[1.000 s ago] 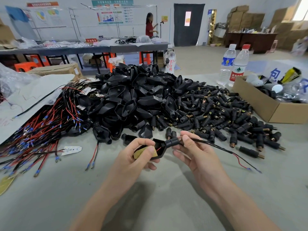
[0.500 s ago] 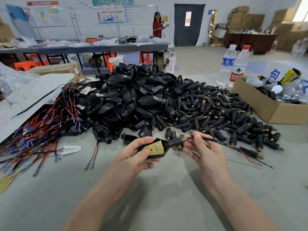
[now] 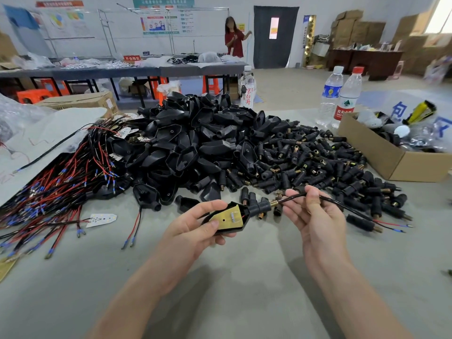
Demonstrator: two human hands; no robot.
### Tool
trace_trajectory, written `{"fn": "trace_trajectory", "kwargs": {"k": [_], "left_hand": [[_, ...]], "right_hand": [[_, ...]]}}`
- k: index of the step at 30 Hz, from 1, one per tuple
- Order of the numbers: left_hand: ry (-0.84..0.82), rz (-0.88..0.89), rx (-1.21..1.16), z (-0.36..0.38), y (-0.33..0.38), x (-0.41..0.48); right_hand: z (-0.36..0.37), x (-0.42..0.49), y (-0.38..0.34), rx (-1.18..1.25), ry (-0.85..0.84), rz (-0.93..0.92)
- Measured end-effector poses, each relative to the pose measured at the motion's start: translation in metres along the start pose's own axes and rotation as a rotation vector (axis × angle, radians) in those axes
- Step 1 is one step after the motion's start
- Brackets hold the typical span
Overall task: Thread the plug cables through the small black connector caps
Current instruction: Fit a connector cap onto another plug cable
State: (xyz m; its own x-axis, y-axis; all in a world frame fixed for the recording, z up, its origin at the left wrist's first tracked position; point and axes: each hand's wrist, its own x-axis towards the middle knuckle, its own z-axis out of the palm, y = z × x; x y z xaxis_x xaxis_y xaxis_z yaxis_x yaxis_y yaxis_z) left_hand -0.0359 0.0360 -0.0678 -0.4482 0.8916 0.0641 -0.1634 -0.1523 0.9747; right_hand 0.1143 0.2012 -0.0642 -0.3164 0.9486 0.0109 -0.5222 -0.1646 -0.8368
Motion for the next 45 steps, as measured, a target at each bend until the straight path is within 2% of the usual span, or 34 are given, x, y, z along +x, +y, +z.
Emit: {"fn": "trace_trajectory", "kwargs": {"k": [4, 6, 9, 18, 20, 25, 31, 38, 45], "left_hand": [[0.012, -0.002, 0.033, 0.003, -0.001, -0.002], [0.051, 0.004, 0.077, 0.004, -0.003, -0.004], [0.089, 0.011, 0.086, 0.005, -0.004, -0.003], [-0.029, -0.177, -0.133, 0.015, -0.009, -0.001], [-0.041, -0.200, -0.105, 0.016, -0.010, -0.001], [0.057, -0.148, 0.002, 0.014, -0.012, 0.003], [0.029, -0.047, 0.172, 0.009, -0.016, 0.003], [-0.031, -0.009, 0.294, 0.004, -0.021, 0.003], [0.025, -0.036, 0.270, -0.002, -0.022, 0.004]], "right_hand": [[-0.002, 0.001, 0.001, 0.057, -0.008, 0.030], [-0.002, 0.000, 0.007, 0.074, -0.073, 0.106], [-0.001, -0.005, 0.020, -0.025, -0.180, 0.180], [0.003, -0.010, 0.023, -0.149, -0.253, 0.136], [0.005, -0.012, 0.023, -0.195, -0.254, 0.117], [0.007, -0.013, 0.024, -0.227, -0.234, 0.074], [0.007, -0.013, 0.024, -0.198, -0.209, 0.058], [0.004, -0.011, 0.023, -0.084, -0.191, 0.166], [0.006, -0.013, 0.025, -0.002, -0.235, 0.250]]}}
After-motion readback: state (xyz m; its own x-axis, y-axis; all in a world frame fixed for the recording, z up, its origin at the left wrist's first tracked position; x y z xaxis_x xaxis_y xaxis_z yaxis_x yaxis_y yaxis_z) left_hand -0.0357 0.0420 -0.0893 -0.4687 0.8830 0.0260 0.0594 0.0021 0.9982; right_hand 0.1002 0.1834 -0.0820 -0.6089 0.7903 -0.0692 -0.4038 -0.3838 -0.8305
